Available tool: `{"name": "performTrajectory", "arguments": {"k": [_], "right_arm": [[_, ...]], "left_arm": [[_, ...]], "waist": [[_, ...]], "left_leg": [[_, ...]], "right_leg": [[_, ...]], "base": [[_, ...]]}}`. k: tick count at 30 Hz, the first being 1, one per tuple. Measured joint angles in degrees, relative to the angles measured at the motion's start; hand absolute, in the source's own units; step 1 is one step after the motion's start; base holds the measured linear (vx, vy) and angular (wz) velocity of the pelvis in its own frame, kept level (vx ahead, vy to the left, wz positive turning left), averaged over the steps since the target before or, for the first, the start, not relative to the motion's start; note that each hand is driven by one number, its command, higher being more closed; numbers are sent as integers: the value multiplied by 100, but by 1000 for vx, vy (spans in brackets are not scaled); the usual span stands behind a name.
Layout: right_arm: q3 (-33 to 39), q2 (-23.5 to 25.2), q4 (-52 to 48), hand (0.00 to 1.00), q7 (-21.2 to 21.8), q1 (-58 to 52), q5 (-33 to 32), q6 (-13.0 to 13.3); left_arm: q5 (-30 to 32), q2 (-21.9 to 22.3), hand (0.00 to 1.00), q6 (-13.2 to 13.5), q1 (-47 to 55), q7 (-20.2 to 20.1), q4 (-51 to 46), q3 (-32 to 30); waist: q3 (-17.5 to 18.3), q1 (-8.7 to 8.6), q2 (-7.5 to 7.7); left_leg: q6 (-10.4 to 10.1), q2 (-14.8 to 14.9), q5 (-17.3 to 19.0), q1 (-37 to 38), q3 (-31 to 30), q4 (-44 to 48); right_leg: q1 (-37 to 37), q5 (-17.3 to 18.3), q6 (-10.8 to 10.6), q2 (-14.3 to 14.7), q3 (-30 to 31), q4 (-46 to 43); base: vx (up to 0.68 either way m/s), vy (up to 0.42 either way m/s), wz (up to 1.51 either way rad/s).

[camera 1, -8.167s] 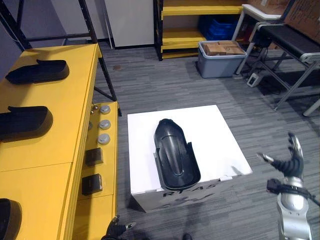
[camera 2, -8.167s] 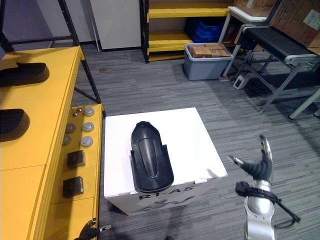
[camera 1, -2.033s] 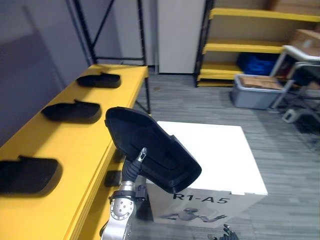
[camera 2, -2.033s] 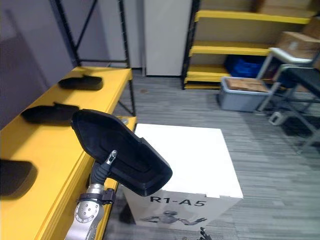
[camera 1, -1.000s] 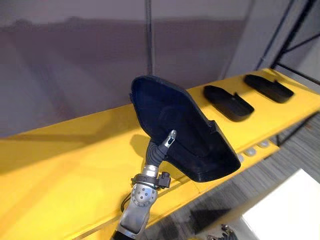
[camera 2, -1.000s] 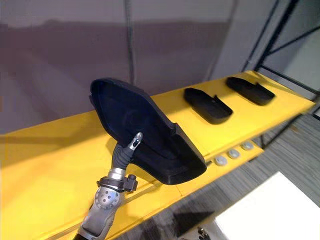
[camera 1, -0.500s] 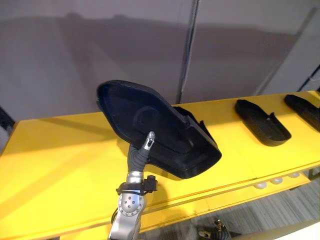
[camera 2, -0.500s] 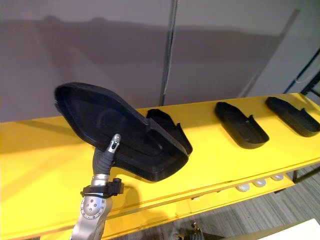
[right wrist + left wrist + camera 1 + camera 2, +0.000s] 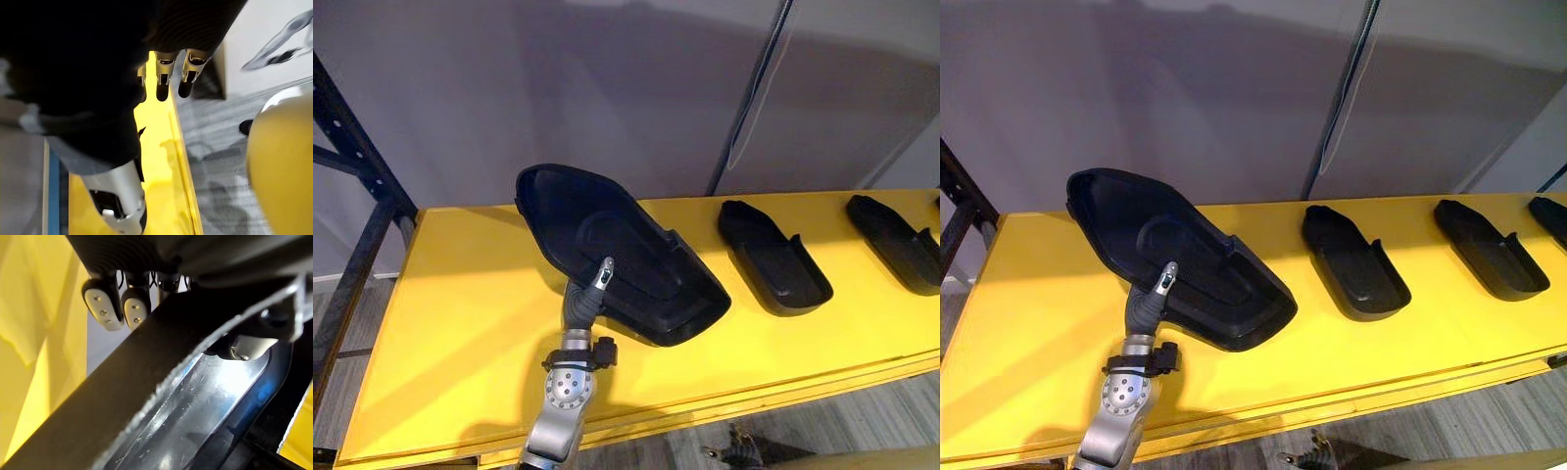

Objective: Walk over and take plastic housings, then place them on the shelf

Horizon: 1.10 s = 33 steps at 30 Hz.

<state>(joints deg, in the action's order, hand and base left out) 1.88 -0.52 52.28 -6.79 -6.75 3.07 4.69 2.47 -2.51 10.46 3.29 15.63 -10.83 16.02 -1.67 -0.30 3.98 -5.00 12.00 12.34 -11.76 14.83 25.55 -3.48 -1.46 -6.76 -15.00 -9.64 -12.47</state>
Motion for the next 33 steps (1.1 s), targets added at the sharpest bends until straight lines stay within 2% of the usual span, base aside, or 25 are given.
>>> {"name": "performTrajectory", "arguments": {"k": [2, 3, 4, 5, 6, 7, 8, 10, 14, 16, 19, 24, 29, 33], "right_arm": [[39, 21, -213, 0, 12, -97, 29, -8], [39, 68, -320, 0, 20, -162, 34, -3], [38, 70, -392, 0, 22, -236, 49, 6], [38, -22, -324, 0, 18, -283, 50, 8], [38, -99, -256, 0, 17, -269, 50, 9], [64, -217, -112, 0, 32, -206, 9, 5], [178, -252, -105, 0, 20, -179, -29, 7], [216, -248, -88, 0, 22, -187, -48, 8], [248, -185, 68, 0, 21, -148, -49, 9], [247, -181, 141, 0, 21, -72, -49, 9], [240, -180, 154, 0, 24, -49, -48, 9], [241, -208, 307, 0, 100, -17, -41, 6], [251, -253, 309, 0, 233, 21, -23, -3], [250, -377, 308, 0, 296, 14, 10, -10]], "left_arm": [[17, 59, 100, -3, 4, -9, -80, 35], [54, 92, 100, -3, -14, -1, -91, 19], [105, 148, 100, -6, -11, 1, -85, 0], [127, 236, 100, 0, -5, 14, -83, -16], [129, 273, 100, 5, -6, 16, -81, -25], [186, 325, 100, 7, -19, 13, -26, -44], [284, 340, 100, -3, -18, -1, 67, -51], [341, 335, 100, -44, 5, -12, 128, -62], [341, 321, 100, -39, 58, -66, 141, -151], [343, 238, 100, -42, 101, -105, 294, -241], [350, 123, 100, -82, 111, -124, 559, -377], [378, -29, 100, -195, -98, -243, 926, -701], [268, -283, 100, -450, -1009, -350, 1845, -1216], [161, -487, 100, -639, -1262, -357, 2217, -1531]], "waist": [[-26, 32, 1], [-67, 19, 12], [-50, -25, 66], [-20, -14, 98], [-7, -22, 89], [6, -69, -21], [-43, -107, -100], [-29, -89, -131], [13, -66, -84], [27, -94, -90], [35, -130, -100], [51, -165, -120], [60, -312, -157], [54, -409, -213]], "left_leg": [[130, -65, 65, 126, 114, -118], [190, -101, 23, 210, 68, -258], [199, -180, -30, 258, -19, -357], [217, -380, -94, 276, -71, -470], [218, -477, -107, 251, -92, -520], [212, -586, -159, 169, -247, -550], [200, -613, -286, 169, -366, -657], [162, -601, -389, 242, -430, -762], [59, -558, -619, 473, -541, -1185], [41, -557, -923, 658, -537, -1726], [32, -540, -1189, 888, -519, -2200], [34, -488, -1485, 1101, -396, -2668], [104, -584, -1815, 1184, -361, -2991], [93, -591, -1831, 1264, -318, -3077]], "right_leg": [[-59, 63, -46, 7, 249, -123], [-157, 725, -488, 302, 784, -642], [-155, 1197, -369, 630, 1083, -855], [-103, 1582, 17, 798, 1161, -794], [-58, 1701, 135, 745, 1165, -683], [0, 1778, 58, 738, 1208, -494], [81, 1739, 116, 787, 1183, -380], [204, 1692, 166, 827, 1101, -360], [416, 1562, 256, 948, 1072, -168], [435, 1366, 280, 1004, 1088, 27], [493, 1217, 337, 1066, 1102, 176], [540, 970, 357, 1152, 1221, 431], [532, 873, 366, 1084, 1231, 610], [525, 843, 339, 1079, 1255, 670]], "base": [[-85, 85, -5], [-73, -19, 22], [-103, -128, 40], [-66, -115, 40], [-75, -122, 46], [-33, -59, 53], [-34, -74, 53], [26, -83, 34], [34, -65, 16], [20, -24, 0], [-2, -8, -1], [-60, -8, -11], [-170, 14, -6], [-215, 23, -6]]}}
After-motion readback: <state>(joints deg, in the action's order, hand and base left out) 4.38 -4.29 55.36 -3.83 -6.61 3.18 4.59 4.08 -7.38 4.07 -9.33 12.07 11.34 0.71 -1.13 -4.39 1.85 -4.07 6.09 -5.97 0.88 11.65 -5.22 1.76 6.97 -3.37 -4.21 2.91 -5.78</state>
